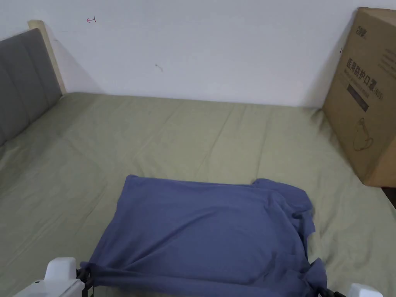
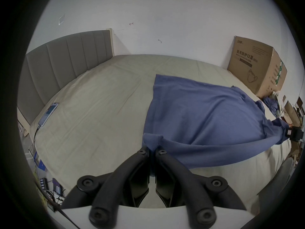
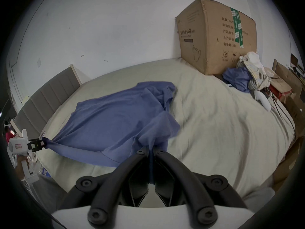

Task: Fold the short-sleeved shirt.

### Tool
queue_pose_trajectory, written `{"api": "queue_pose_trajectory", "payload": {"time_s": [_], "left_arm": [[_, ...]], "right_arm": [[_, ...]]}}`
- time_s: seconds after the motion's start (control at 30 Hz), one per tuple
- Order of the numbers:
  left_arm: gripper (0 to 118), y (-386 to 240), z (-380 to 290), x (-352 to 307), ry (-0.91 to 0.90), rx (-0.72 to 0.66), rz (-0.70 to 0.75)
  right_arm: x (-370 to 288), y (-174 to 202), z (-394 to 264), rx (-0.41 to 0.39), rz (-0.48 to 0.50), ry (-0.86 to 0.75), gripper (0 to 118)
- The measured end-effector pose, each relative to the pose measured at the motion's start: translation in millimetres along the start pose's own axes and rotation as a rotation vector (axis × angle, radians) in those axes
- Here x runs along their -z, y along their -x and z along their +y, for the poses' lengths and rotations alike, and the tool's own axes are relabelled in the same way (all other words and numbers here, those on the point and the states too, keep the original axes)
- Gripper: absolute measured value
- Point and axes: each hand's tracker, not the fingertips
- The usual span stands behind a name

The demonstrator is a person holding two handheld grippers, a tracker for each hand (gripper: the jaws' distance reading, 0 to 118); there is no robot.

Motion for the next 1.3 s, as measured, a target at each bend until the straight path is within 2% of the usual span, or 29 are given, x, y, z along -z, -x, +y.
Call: {"api": "queue_pose_trajectory", "payload": {"time_s": [0.23,0.43,0.47,0.53,0.57,0.6,0.63,0.67,0.7,0.73,0.83,1.07,1.17,1.23,1.27,1.3], "left_arm": [[3,4.6,-35.5,1.8,0.076,0.014,0.012],[3,-1.4,-43.3,11.9,0.126,0.014,0.029],[5,-2.2,-42.3,11.1,0.124,0.016,0.033],[21,-0.1,-39.2,13.8,0.147,-0.003,0.028],[36,1.0,-37.1,12.2,0.144,-0.033,0.029],[60,1.3,-34.2,10.2,0.148,-0.057,0.029],[75,1.6,-30.5,7.5,0.147,-0.088,0.031],[86,0.3,-25.4,1.4,0.132,-0.110,0.024],[95,-1.2,-20.8,-3.1,0.116,-0.119,0.013],[95,-3.6,-14.4,-9.1,0.076,-0.123,-0.002],[95,-16.4,9.6,-31.5,-0.045,-0.095,-0.033],[95,-45.8,61.1,-72.6,-0.285,-0.033,-0.059],[89,-58.1,69.3,-83.5,-0.366,-0.002,-0.033],[69,-64.6,70.2,-87.7,-0.406,0.002,-0.032],[50,-67.6,69.9,-88.6,-0.411,0.006,-0.024],[21,-69.3,69.2,-88.9,-0.414,0.009,-0.022]], "right_arm": [[1.5,-3.3,-37.4,0.012,-0.027,0.110,2],[25.9,-7.5,-56.1,0.058,-0.075,0.221,2],[28.0,-6.0,-57.2,0.071,-0.082,0.239,2],[24.9,-1.7,-54.1,0.075,-0.093,0.231,7],[22.5,1.4,-51.0,0.071,-0.101,0.227,16],[19.0,6.3,-46.7,0.060,-0.119,0.229,43],[14.9,10.3,-41.7,0.049,-0.137,0.229,65],[10.5,12.9,-36.5,0.028,-0.139,0.201,79],[6.1,14.9,-31.4,0.023,-0.135,0.166,88],[-0.6,18.8,-22.7,0.020,-0.131,0.113,87],[-16.8,29.9,4.8,-0.004,-0.133,0.009,87],[-52.2,62.6,56.2,-0.123,-0.148,-0.232,87],[-60.8,73.0,64.9,-0.148,-0.165,-0.296,87],[-64.4,77.8,67.0,-0.165,-0.164,-0.319,79],[-65.7,79.0,68.5,-0.172,-0.168,-0.326,69],[-66.7,79.9,68.4,-0.172,-0.168,-0.334,43]]}}
